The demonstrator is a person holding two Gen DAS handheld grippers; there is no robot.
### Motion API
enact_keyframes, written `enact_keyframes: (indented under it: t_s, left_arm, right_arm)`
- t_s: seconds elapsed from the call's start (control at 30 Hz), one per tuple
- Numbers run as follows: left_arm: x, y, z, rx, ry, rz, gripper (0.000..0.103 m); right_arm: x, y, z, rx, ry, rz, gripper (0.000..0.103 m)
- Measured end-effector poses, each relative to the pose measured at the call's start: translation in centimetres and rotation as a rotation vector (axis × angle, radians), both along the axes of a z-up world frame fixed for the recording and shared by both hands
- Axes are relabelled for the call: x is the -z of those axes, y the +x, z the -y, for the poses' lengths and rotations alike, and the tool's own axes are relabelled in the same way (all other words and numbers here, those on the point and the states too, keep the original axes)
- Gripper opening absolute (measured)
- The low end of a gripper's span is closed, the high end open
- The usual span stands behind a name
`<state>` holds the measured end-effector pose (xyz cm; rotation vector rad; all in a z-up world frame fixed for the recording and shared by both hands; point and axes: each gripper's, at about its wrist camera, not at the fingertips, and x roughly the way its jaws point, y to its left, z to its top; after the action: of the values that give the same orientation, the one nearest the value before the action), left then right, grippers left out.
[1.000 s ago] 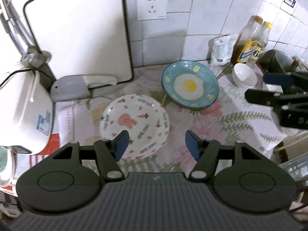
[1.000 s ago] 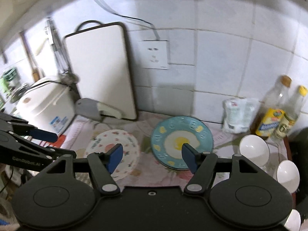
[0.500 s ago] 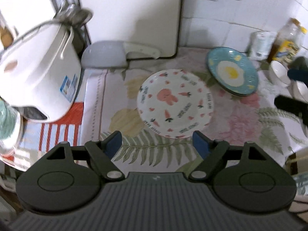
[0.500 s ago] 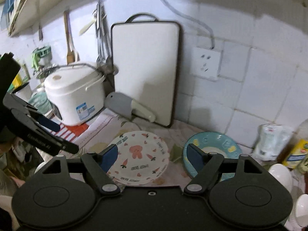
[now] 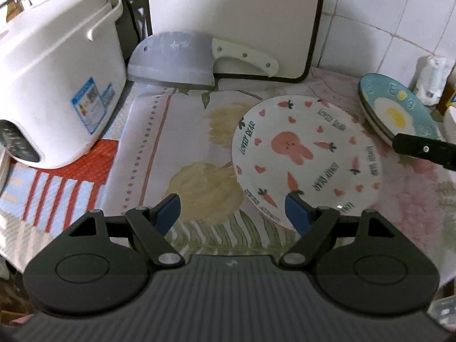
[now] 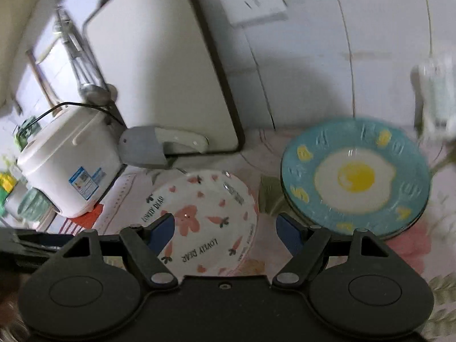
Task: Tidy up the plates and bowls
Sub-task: 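Close both grippers on the bunny plate rim, then lift the bunny plate and carry it toward the plate stack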
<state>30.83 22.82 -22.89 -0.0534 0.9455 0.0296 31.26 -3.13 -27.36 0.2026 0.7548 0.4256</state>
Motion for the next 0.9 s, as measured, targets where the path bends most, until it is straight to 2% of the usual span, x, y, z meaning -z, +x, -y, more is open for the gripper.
enact_keyframes:
  t_s: [0.13, 0.2, 0.23, 0.3, 0.37, 0.4, 0.43, 0.47, 0.53, 0.57, 0.63, 0.9]
  left_arm:
    - [2.1, 1.6, -0.2, -0.002, -0.07, -0.019, 0.08]
    - [2.7, 2.2, -0.1, 0.004, -0.101, -0.025, 0.076]
    - [3.0, 2.5, 0.0, 0.0, -0.116, -0.031, 0.074]
    - [3.6, 3.0, 0.0, -0.011, -0.141, -0.047, 0.06]
    - [4.2, 3.5, -0.1, -0.026, -0.167, -0.075, 0.045]
    - [4.5, 3.7, -0.1, -0.034, -0.187, -0.092, 0.04]
    - [4.8, 3.8, -0.2, -0.041, -0.207, -0.11, 0.031]
    - [5.2, 3.9, -0.2, -0.045, -0.23, -0.121, 0.026]
    - [5.3, 3.7, -0.3, -0.065, -0.252, -0.118, 0.026]
    - [5.3, 3.7, -0.2, -0.066, -0.246, -0.117, 0.026]
    - [5.3, 3.5, 0.3, -0.055, -0.222, -0.11, 0.027]
    - [5.4, 3.9, 0.3, -0.092, -0.237, -0.14, 0.027]
  right_arm:
    - [2.2, 1.2, -0.3, -0.007, -0.031, -0.054, 0.082]
    - [2.9, 1.7, -0.7, -0.018, -0.021, -0.093, 0.081]
    - [3.3, 2.0, -1.0, -0.025, -0.022, -0.111, 0.077]
    - [3.8, 2.5, -1.4, -0.031, -0.023, -0.142, 0.07]
    - [4.2, 2.8, -1.6, -0.025, -0.015, -0.168, 0.056]
    - [4.3, 2.9, -1.6, -0.02, -0.008, -0.178, 0.054]
    - [4.5, 3.0, -1.7, -0.016, -0.002, -0.184, 0.048]
    - [4.6, 3.1, -1.7, -0.01, 0.002, -0.194, 0.041]
    - [4.8, 3.1, -1.7, 0.009, -0.003, -0.219, 0.031]
    - [4.9, 3.2, -1.8, 0.015, -0.005, -0.233, 0.025]
    - [5.3, 3.3, -1.5, 0.015, 0.005, -0.275, 0.019]
    - [6.0, 4.1, -0.8, 0.019, 0.074, -0.362, 0.019]
